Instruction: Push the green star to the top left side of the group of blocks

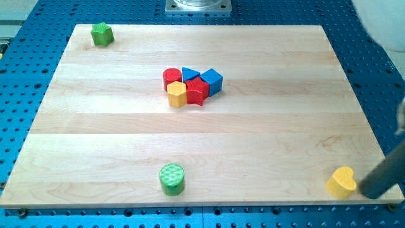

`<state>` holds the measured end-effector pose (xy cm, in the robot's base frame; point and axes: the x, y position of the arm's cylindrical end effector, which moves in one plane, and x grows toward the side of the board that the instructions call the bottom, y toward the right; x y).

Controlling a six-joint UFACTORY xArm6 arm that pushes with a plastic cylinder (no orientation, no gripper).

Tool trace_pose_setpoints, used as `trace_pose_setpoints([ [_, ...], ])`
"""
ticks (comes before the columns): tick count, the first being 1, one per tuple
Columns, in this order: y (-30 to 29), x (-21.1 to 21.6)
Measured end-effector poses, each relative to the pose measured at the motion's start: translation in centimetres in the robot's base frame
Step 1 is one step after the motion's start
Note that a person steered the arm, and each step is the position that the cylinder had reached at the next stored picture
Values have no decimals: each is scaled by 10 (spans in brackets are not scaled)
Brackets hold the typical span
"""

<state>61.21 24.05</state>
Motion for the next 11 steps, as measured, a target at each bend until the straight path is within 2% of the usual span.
trace_pose_setpoints([
  [2,-146,-21],
  [3,-200,-26],
  [4,-200,-43],
  [5,-288,-88],
  [6,-425,-126],
  [7,-454,-244],
  [8,-488,-313],
  [9,-491,-395],
  [10,-493,-421],
  [11,-468,-421],
])
